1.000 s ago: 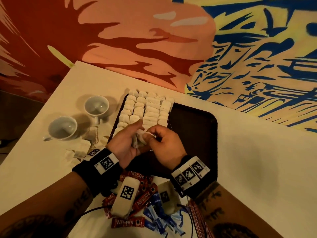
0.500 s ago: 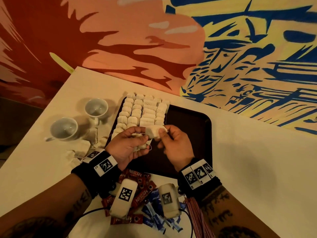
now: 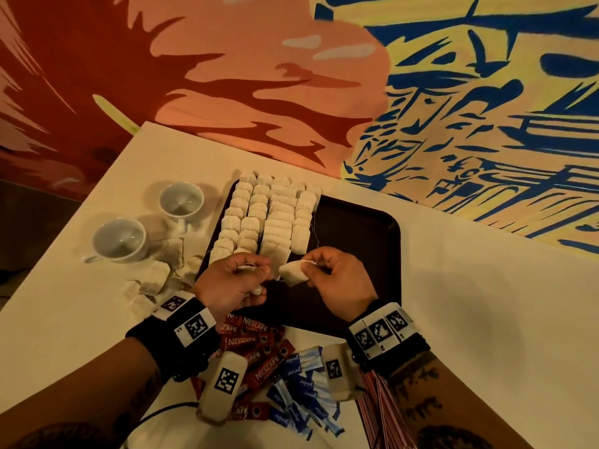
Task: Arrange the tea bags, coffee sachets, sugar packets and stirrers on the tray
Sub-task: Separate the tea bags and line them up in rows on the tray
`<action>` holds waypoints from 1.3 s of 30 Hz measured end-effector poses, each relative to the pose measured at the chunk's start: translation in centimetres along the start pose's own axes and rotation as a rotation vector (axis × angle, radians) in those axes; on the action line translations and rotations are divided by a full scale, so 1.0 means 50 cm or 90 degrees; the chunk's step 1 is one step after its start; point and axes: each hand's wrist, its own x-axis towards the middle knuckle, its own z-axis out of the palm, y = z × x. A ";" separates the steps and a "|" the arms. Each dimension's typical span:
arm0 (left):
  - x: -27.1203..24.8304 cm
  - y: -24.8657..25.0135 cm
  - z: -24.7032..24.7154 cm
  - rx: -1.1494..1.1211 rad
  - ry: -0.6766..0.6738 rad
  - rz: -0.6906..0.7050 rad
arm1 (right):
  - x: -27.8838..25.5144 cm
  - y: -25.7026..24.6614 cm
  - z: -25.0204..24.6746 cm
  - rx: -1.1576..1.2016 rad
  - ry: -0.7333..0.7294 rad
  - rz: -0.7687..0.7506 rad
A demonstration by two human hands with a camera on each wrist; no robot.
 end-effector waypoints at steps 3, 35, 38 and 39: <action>0.007 0.004 -0.021 -0.044 0.022 -0.019 | 0.033 0.024 -0.021 -0.118 -0.021 0.024; 0.041 0.021 -0.061 -0.115 0.055 -0.065 | 0.250 0.054 -0.004 -0.345 -0.037 0.161; 0.042 0.019 -0.059 -0.121 0.047 -0.067 | 0.234 0.067 0.008 -0.286 -0.030 0.235; 0.043 0.019 -0.056 -0.123 0.044 -0.068 | 0.230 0.072 0.016 -0.265 -0.035 0.253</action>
